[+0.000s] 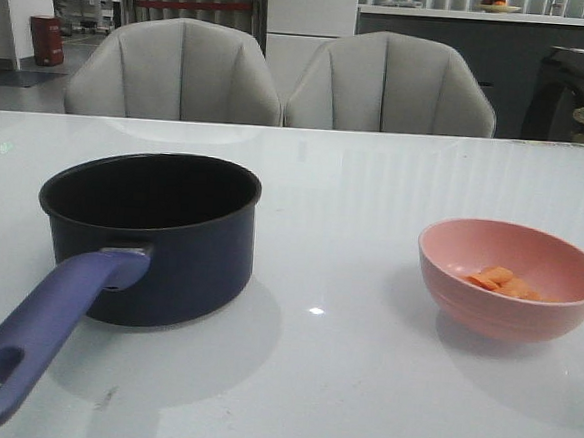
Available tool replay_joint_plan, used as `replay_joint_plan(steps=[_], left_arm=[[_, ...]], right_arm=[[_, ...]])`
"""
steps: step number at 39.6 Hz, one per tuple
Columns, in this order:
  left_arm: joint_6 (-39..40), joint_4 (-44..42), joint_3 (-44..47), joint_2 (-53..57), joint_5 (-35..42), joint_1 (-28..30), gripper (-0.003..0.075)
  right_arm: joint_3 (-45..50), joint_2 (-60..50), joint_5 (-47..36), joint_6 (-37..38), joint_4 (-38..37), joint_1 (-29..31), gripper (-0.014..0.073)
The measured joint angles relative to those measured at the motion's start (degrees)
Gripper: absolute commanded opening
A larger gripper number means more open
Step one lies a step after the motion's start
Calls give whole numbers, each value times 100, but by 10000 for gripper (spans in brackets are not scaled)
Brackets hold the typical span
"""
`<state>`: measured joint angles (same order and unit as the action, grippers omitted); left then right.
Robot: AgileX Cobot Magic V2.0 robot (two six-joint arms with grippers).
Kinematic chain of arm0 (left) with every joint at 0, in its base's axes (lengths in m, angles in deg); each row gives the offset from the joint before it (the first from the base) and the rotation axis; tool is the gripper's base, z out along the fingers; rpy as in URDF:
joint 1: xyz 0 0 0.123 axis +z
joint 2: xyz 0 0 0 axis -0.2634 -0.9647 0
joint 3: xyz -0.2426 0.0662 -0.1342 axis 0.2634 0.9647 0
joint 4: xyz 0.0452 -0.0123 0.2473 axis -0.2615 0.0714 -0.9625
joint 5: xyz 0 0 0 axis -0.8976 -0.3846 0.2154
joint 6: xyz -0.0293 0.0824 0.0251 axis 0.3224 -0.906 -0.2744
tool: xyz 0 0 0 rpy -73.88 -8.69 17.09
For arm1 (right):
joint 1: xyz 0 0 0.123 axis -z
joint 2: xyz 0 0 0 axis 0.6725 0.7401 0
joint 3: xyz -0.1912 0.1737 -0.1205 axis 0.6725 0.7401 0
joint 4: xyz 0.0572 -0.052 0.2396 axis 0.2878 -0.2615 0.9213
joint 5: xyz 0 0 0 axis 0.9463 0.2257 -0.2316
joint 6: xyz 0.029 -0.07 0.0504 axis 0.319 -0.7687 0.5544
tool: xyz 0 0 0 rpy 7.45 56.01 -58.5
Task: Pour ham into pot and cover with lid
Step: 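Lift the glass lid off the pot with the left gripper, then lower the glass lid onto the table beside the pot, left gripper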
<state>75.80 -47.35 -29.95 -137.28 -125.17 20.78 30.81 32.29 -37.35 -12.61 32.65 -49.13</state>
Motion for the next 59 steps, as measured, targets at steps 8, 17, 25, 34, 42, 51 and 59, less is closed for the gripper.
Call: replay_joint_plan(steps=[8,17,25,34,42,51,59], left_arm=[[-106,37,-12,-186,-180,0,649],[-103,25,-121,-277,-268,0,648],[-117,47,-436,-387,-869,0,648],[-117,83,-519,-73,-1132,-80,648],[-117,91,-528,666,-1214,-261,648],[-117,95,-143,1978,-1202,-677,648],[-117,51,768,3627,-851,-759,648]], right_arm=[[0,0,0,0,0,0,136],[0,0,0,0,0,0,136],[0,0,0,0,0,0,136],[0,0,0,0,0,0,136],[0,0,0,0,0,0,136],[0,0,0,0,0,0,136],[0,0,0,0,0,0,136]])
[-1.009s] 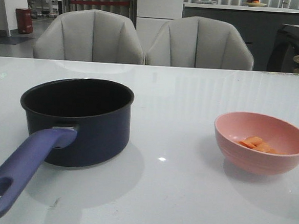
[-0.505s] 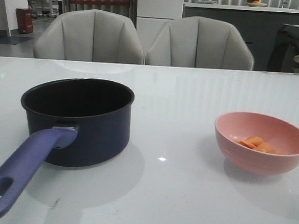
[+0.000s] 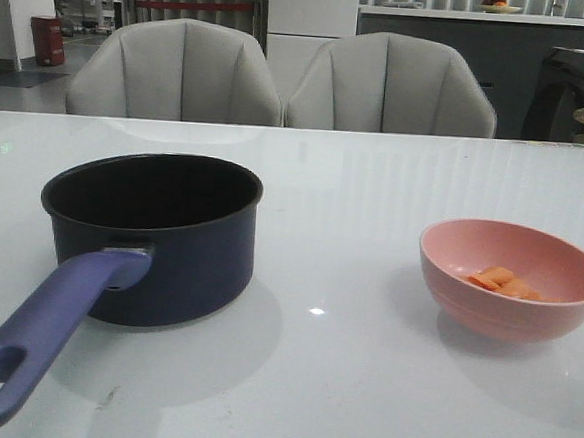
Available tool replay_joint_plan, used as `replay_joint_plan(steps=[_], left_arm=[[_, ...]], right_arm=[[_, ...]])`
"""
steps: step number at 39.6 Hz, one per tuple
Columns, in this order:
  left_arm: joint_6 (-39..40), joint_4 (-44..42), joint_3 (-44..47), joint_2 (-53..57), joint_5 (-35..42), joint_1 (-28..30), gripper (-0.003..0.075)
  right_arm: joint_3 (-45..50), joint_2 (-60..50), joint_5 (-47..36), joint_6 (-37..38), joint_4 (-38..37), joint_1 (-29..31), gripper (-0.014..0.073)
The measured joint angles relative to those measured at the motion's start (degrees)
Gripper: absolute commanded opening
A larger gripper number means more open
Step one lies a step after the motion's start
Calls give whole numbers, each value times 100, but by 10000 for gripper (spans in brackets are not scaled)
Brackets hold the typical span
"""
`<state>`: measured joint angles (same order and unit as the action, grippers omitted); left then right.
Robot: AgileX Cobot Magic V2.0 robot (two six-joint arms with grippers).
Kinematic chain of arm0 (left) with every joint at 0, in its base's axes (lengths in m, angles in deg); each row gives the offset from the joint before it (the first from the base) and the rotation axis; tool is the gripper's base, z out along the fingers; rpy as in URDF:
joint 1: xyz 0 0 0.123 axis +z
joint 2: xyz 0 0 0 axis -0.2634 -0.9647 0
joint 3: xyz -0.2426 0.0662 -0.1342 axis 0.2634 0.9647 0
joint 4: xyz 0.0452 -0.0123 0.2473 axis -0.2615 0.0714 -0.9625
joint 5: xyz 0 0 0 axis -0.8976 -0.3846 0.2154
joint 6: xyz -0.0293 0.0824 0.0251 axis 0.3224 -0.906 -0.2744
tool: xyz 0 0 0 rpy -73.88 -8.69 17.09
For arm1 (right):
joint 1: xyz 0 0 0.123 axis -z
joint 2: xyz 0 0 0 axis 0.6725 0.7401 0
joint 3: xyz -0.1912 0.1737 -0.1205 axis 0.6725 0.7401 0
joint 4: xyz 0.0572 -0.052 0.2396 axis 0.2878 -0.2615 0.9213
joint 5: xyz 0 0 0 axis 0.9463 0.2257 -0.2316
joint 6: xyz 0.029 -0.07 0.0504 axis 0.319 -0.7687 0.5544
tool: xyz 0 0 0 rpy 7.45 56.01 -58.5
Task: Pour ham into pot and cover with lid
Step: 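Lower the glass lid onto the table beside the pot, left gripper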
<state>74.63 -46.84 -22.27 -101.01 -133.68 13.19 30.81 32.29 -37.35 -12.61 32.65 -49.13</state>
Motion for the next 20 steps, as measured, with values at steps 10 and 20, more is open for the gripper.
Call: replay_joint_plan(steps=[10,20], left_arm=[[-125,-51,1219,1964,730,0,648],[-161,-178,2041,3418,1614,-182,648]], right_arm=[[0,0,0,0,0,-25,136],[0,0,0,0,0,-25,136]])
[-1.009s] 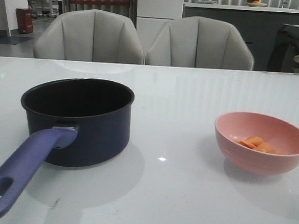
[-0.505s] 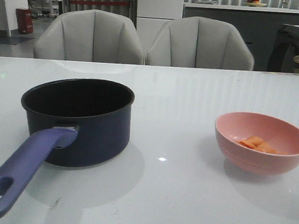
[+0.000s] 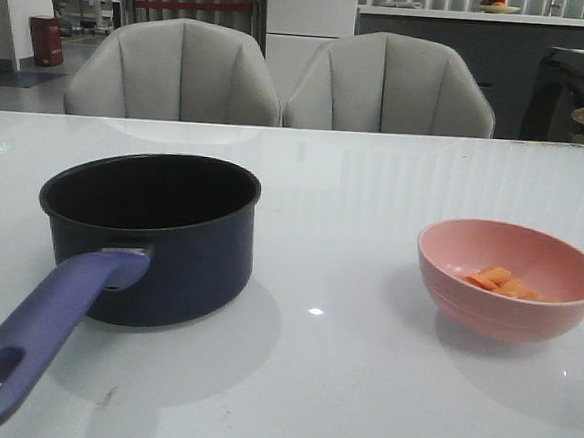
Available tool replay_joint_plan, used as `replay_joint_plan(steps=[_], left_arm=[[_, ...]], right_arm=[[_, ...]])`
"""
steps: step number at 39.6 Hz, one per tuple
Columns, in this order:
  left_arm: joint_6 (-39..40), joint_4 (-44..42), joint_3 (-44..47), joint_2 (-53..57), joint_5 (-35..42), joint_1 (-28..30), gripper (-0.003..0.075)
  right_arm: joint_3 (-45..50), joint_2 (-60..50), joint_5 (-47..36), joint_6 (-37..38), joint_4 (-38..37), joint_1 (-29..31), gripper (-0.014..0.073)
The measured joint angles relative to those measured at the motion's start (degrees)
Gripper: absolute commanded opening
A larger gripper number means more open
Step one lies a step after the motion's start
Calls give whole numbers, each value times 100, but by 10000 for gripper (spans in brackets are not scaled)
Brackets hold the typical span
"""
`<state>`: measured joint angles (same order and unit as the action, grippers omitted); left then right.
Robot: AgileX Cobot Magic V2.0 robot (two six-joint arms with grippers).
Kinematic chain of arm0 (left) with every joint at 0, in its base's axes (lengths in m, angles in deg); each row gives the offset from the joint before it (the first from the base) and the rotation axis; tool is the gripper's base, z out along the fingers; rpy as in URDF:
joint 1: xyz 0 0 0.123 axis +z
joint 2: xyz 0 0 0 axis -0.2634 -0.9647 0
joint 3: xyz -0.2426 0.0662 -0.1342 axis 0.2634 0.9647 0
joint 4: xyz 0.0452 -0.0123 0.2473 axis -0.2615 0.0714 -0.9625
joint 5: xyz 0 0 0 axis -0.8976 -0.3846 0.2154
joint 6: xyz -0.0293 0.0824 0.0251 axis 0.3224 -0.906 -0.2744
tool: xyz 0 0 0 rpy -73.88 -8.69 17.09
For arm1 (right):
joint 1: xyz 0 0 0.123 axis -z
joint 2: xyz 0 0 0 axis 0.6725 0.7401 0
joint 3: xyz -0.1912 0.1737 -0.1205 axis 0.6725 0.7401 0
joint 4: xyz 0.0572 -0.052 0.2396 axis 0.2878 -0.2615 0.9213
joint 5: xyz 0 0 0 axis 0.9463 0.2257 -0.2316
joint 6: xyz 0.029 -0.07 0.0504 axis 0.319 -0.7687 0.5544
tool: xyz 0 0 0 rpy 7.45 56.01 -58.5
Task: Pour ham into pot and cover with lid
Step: 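Lower the glass lid onto the table beside the pot, left gripper, then reach the right gripper to the pink bowl rim and grasp it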
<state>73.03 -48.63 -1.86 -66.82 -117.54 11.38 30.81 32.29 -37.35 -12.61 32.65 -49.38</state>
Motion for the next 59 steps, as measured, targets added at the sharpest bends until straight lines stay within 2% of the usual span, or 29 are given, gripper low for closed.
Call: replay_joint_plan(steps=[11,22,31,41,48,59], left_arm=[[0,-553,875,1165,316,-797,648],[-7,-654,1590,2369,927,-848,648],[-14,-666,1643,2550,1033,-848,648],[-14,-666,1643,2550,1033,-848,648],[-20,-666,1643,2550,1033,-848,648],[-20,-666,1643,2550,1033,-848,648]], right_arm=[[0,0,0,0,0,0,136],[0,0,-200,0,0,0,136],[-136,51,82,0,46,0,136],[-1233,1613,908,0,90,0,136],[-1879,2609,1314,10,468,0,136],[-1964,3084,1517,56,759,0,136]])
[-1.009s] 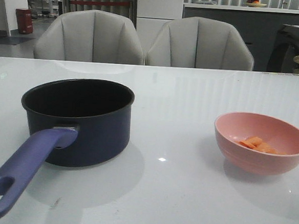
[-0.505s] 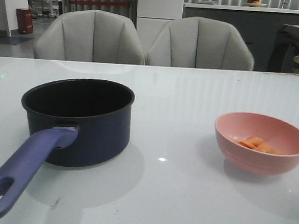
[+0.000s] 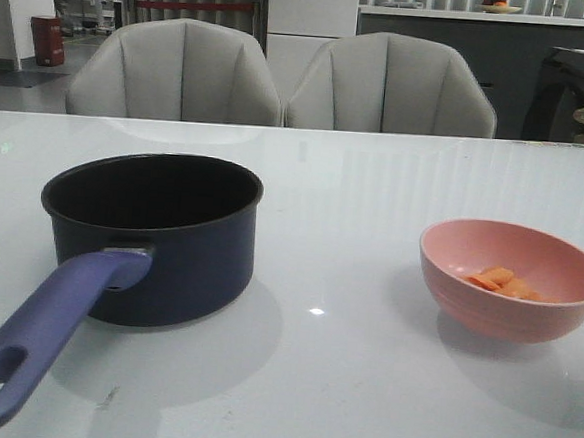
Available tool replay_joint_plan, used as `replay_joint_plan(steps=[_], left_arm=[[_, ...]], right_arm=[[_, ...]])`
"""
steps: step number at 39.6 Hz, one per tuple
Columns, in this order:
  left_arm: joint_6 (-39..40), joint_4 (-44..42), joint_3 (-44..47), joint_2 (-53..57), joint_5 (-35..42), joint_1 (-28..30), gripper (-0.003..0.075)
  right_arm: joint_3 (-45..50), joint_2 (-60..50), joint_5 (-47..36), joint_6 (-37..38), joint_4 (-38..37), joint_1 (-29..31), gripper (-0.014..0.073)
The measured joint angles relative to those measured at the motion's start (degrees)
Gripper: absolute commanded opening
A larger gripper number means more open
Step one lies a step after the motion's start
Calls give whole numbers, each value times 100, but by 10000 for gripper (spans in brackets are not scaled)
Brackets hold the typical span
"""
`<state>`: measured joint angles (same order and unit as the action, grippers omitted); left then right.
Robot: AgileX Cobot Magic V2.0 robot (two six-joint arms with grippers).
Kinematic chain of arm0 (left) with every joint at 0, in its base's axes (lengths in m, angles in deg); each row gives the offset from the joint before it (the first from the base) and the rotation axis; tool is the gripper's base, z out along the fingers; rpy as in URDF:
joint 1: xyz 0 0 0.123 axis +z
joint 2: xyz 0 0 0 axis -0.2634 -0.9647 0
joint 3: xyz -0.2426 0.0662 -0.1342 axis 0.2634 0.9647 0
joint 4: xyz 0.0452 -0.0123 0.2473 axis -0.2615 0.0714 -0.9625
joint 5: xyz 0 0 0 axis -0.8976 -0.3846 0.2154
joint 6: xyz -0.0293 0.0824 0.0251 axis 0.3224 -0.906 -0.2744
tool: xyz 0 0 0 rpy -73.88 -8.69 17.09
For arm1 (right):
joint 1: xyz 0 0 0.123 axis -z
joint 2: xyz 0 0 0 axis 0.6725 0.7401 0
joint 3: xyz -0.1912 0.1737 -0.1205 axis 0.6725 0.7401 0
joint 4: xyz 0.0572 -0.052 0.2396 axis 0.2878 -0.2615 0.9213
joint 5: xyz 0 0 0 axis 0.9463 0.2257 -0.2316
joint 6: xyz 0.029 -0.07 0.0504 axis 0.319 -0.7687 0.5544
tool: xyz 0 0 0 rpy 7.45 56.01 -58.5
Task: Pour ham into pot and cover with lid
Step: 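Reach the right gripper to the pink bowl rim and grasp it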
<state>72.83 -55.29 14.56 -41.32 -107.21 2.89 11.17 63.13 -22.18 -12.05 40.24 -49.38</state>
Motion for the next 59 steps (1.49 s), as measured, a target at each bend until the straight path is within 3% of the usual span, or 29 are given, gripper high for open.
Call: replay_joint_plan(steps=[10,18,23,39,51,59], left_arm=[[-7,-2,0,0,5,0,648],[-14,-2,0,0,5,0,648],[-14,-2,0,0,5,0,648],[-14,-2,0,0,5,0,648],[-14,-2,0,0,5,0,648],[-14,-2,0,0,5,0,648]], right_arm=[[-750,783,831,0,0,0,180],[-1948,2073,2188,0,-195,0,458],[-2637,2833,2815,0,-446,0,560],[-3669,4632,3084,-44,-264,275,565],[-3961,5790,3084,-1570,1208,821,565],[-4089,6471,2997,-1771,1424,869,563]])
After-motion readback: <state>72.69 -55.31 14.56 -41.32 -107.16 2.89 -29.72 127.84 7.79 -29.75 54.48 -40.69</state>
